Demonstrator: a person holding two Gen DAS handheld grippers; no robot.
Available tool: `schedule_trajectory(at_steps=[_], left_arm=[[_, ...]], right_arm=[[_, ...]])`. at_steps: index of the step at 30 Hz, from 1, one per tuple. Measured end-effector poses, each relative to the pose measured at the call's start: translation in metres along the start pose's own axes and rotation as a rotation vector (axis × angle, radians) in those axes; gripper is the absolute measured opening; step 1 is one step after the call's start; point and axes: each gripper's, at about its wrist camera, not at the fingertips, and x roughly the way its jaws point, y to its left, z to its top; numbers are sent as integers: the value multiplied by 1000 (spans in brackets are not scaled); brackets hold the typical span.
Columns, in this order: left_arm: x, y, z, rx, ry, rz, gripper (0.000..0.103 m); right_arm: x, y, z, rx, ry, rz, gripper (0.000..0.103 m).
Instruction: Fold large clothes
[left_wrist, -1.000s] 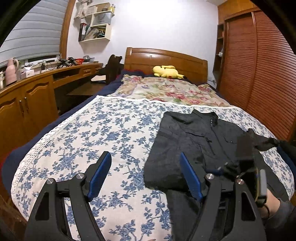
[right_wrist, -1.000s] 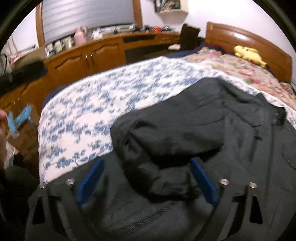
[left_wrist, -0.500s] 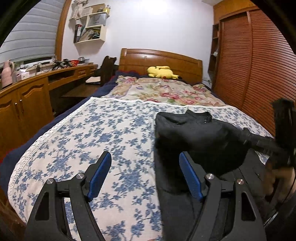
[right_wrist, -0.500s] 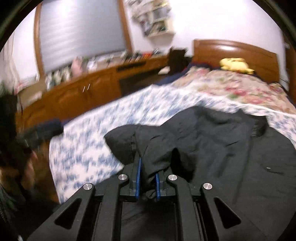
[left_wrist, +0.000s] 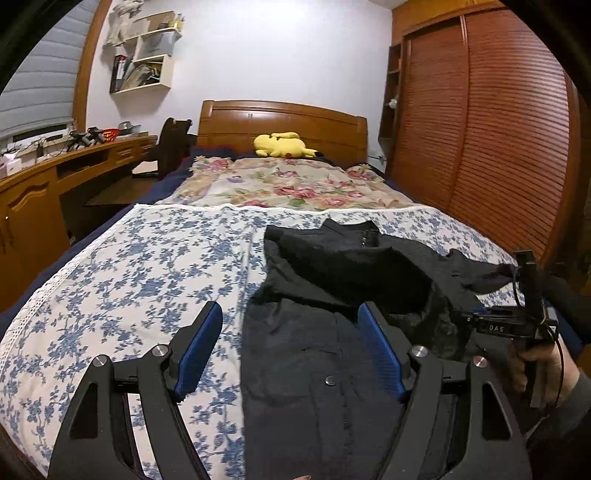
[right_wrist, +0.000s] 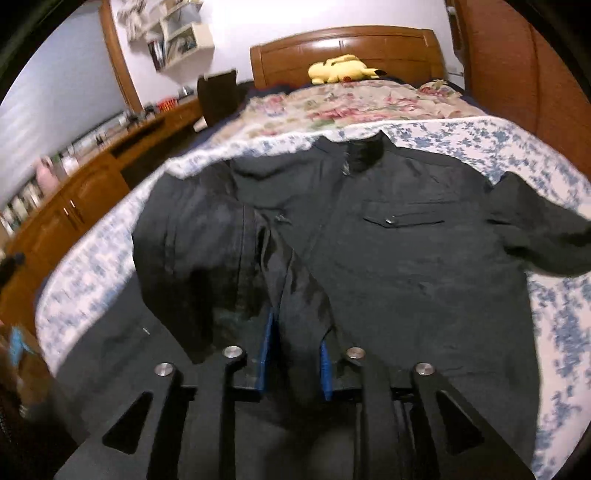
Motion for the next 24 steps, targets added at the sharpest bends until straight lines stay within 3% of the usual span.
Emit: schedule_trajectory(at_steps=[1,3,8,14,18,24], left_arm=[[1,-3,0,5,1,0,77],[5,-9,-1,11,6,-9,77],[7,-16,-2,13,17,-12,77],[9,-18,-2,23,22,-6,77],[9,-18,-3,21,23,-9,77],[9,-16,-4,21,22,-7,77]], right_arm=[[0,-1,0,-20,2,-37,48],[-5,8,5,-58,-14,-92,56],[-21,26,5,-80,-43,-84,58],[-40,45,-25,-143,-60,-22,64],[-31,64,-29,-189,-77,0,77],[-10,73,-13,-191,-84,-26,78]])
